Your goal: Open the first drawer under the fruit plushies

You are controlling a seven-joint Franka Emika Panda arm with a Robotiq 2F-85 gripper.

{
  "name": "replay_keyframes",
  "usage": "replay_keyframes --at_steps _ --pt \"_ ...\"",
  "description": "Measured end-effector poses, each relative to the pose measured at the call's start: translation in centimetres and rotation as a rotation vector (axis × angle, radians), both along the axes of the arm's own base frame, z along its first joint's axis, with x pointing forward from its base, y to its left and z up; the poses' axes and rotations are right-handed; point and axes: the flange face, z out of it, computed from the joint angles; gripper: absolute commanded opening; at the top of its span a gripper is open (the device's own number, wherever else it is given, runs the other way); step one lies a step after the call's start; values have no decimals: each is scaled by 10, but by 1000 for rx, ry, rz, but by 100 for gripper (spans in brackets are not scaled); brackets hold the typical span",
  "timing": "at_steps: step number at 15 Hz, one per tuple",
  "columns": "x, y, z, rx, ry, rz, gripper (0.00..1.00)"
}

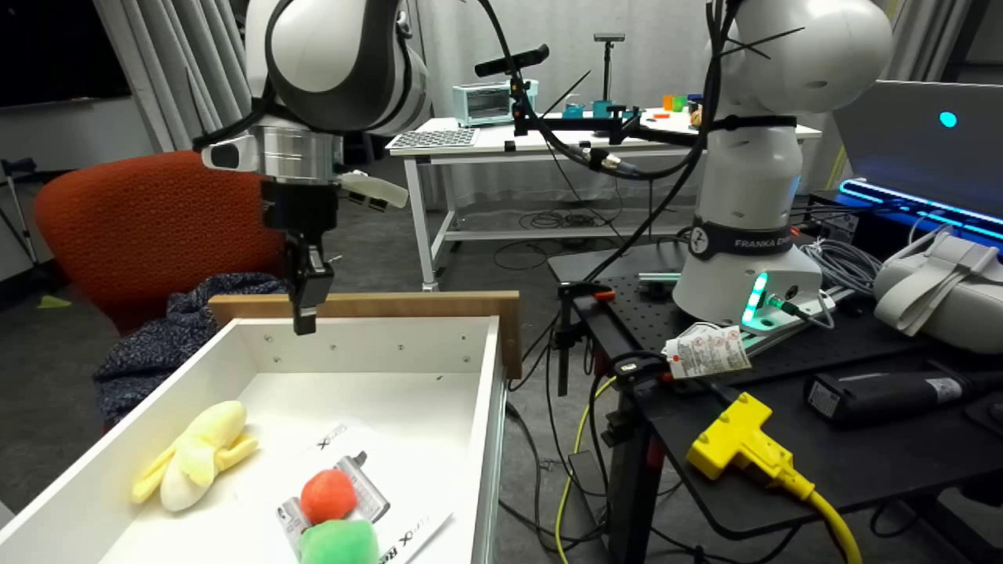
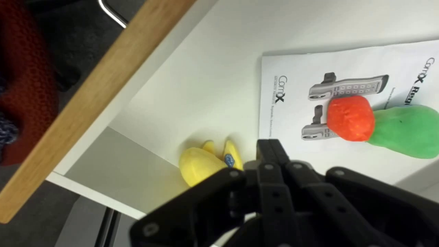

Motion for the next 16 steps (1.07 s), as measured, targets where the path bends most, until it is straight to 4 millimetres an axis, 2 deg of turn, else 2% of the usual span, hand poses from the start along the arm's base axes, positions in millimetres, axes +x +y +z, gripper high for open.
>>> replay_keyframes --at_steps 1,2,4,5,6,9,11,13,16 --pt "0 0 0 17 -7 16 17" --pt "-1 -1 -1 30 -14 30 28" --pt "-2 -2 -2 50 -27 54 41" --pt "0 6 1 57 -26 53 50" --pt "2 24 10 66 -27 50 57" --pt "5 101 46 94 -49 59 81" --pt "3 141 67 115 -59 66 96" --pt "3 162 81 129 -64 68 100" --pt "5 172 90 133 -64 67 100"
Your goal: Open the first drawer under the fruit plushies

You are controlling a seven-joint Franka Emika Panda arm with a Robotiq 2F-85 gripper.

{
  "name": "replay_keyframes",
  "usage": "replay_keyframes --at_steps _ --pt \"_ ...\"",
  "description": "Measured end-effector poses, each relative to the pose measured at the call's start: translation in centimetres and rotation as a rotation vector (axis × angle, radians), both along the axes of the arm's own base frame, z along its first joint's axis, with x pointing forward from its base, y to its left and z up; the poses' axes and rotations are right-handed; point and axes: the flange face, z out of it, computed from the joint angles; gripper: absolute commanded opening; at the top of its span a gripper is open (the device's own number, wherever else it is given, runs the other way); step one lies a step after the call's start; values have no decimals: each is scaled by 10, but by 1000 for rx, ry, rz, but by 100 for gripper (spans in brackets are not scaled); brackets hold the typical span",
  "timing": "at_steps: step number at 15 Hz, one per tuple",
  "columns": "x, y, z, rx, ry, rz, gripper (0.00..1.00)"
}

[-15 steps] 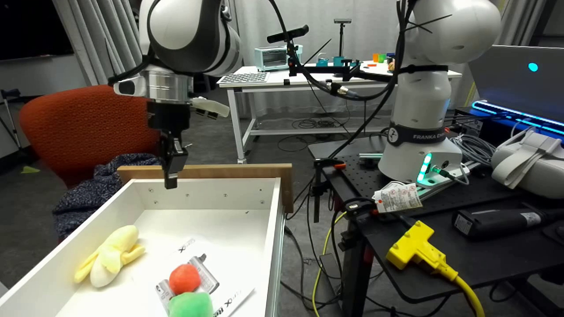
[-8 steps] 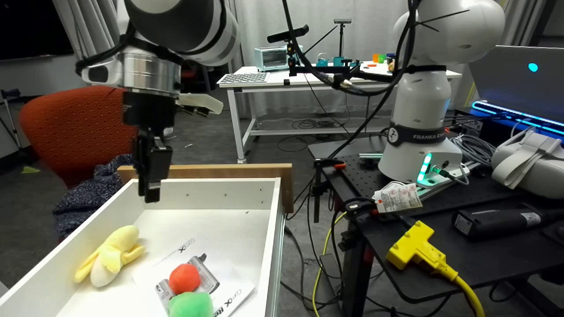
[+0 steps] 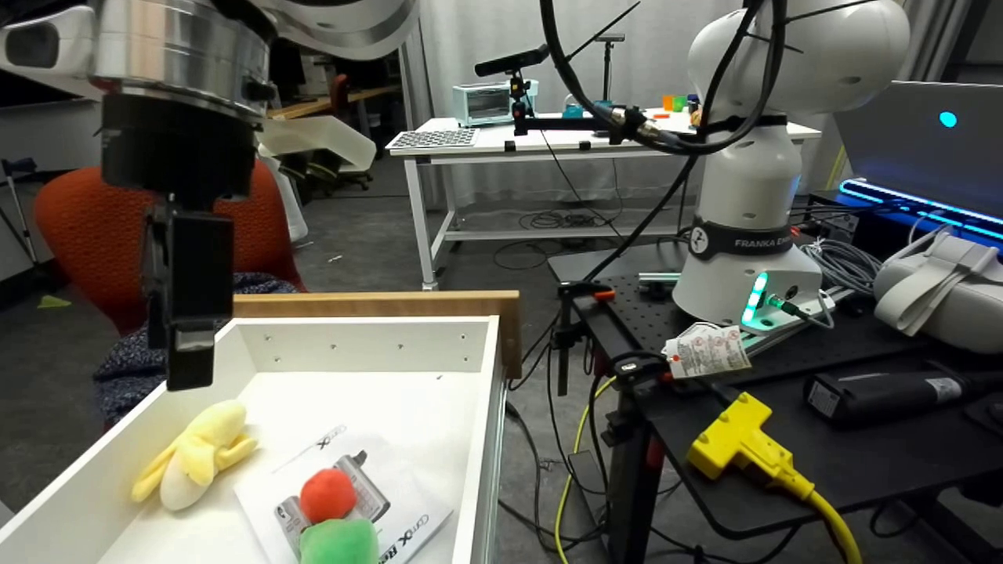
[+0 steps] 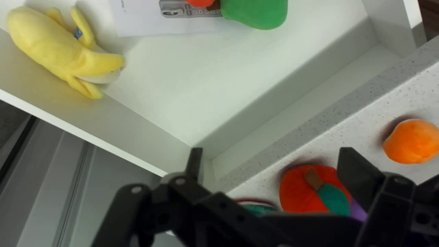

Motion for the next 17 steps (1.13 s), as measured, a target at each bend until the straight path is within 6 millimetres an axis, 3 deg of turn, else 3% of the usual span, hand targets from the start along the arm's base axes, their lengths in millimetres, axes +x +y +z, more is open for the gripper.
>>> replay_keyframes --at_steps 17 --pt "5 -10 2 -13 38 -7 100"
